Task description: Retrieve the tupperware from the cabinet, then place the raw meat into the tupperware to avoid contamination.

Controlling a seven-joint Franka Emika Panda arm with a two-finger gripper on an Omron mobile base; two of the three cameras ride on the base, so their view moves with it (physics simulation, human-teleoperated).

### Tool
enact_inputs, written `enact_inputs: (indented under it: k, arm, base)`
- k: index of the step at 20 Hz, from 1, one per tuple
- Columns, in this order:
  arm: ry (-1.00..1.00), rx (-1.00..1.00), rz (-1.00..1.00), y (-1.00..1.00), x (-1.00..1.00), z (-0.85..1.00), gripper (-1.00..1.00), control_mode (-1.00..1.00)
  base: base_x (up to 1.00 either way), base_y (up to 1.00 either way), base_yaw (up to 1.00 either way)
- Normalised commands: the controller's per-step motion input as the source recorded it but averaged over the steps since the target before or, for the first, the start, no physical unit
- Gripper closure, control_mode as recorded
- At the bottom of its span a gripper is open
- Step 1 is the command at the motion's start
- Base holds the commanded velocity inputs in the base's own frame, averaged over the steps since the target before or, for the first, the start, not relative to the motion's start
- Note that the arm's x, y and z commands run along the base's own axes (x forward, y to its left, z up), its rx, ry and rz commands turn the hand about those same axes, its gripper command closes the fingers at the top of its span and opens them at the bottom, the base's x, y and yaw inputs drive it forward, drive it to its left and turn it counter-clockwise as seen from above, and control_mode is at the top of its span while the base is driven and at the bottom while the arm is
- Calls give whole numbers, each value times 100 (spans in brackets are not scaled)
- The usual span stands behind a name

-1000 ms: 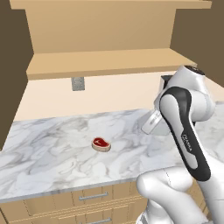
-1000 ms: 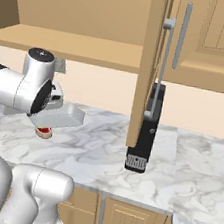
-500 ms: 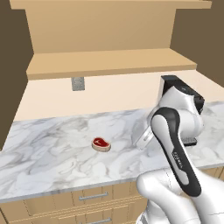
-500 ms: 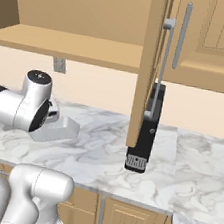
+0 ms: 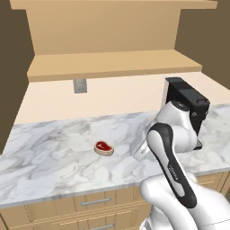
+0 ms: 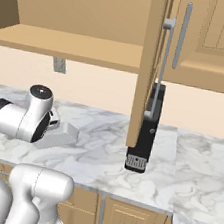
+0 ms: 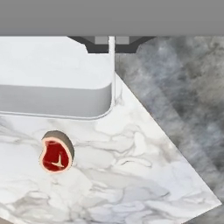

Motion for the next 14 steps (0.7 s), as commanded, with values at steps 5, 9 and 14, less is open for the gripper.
enact_inputs:
  k: [5, 9, 14]
  arm:
    - [-6, 0, 0, 0, 40, -22, 100, -100]
    - [-9, 0, 0, 0, 43, -24, 100, -100]
    - [-6, 0, 0, 0, 39, -29, 100, -100]
  base:
    - [0, 0, 0]
    - [0, 0, 0]
    - [0, 0, 0]
